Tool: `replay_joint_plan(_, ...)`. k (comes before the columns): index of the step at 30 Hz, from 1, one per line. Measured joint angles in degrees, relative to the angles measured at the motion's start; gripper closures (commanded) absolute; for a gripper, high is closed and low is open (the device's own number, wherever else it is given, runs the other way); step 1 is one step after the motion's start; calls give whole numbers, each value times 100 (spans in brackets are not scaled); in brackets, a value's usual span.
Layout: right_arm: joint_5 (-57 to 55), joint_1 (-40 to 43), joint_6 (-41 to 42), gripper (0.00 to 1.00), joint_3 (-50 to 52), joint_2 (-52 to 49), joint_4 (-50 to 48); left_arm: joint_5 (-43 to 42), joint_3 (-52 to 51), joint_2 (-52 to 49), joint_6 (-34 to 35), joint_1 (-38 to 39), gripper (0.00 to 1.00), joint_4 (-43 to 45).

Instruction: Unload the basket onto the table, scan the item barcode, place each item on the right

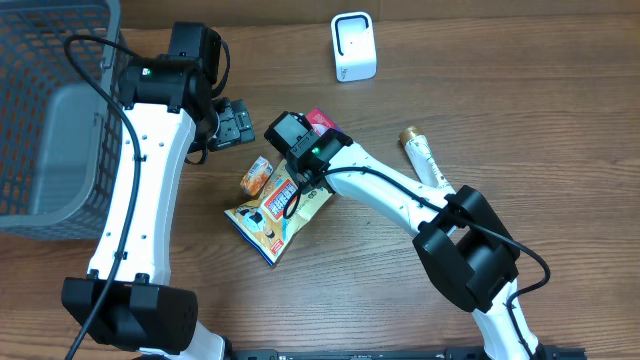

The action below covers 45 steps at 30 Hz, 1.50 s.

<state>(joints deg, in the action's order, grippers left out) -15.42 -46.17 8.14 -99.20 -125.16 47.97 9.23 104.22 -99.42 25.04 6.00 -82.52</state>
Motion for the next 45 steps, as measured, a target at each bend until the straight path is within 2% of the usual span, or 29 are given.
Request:
replay_joint_plan(1,-22,2,52,95,0,0,-4,0,0,0,0,0,0,0)
replay_joint_plan(2,-55,2,72,96,0,0,-9,0,0,0,0,0,0,0)
replay_joint_plan(7,-111,7,243,96,-61,0,166,-2,0,-2,0,0,0,0)
replay_joint_plan(13,149,195,540,96,-601,0,1032,-2,0,-2,0,0,0,0)
replay_joint_plan(20,2020,984,640,96,-1768,129,1993,-2,0,-2,0,0,0,0)
replay_joint_plan(26,4345,1917,446,96,-1895,332,2391,-2,0,-2,0,0,0,-2)
replay_joint_plan(30,6085,2592,76,96,-1491,337,2387,-2,0,-2,0,0,0,-2)
replay_joint_plan(34,6920,2909,-70,96,-706,341,2205,-2,0,-2,0,0,0,-2)
replay_joint_plan(41,7464,3165,136,96,518,341,1283,-2,0,-2,0,0,0,0)
replay_joint_plan(45,6913,3432,424,96,658,341,1086,-2,0,-2,0,0,0,0)
